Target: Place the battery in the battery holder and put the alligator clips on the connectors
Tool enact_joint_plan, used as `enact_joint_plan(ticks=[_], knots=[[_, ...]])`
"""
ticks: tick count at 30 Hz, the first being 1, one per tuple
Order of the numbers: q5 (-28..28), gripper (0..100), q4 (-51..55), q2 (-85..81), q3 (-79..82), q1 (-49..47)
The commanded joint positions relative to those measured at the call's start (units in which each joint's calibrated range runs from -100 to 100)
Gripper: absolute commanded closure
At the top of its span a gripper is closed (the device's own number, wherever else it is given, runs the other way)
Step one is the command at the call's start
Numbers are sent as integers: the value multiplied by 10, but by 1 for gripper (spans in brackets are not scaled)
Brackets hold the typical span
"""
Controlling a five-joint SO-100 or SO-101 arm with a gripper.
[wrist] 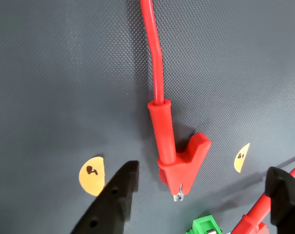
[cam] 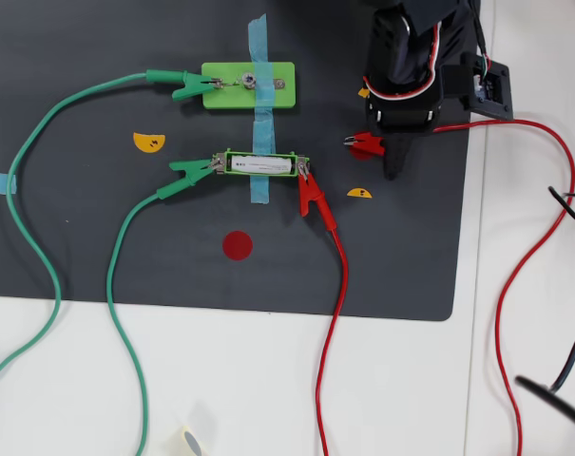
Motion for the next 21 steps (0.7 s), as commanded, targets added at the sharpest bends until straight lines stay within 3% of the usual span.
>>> enact_joint_plan(ticks=[1,21], knots=[[-12,73,-6,-3,-34,7],[-37,73,-6,81,-75,36]])
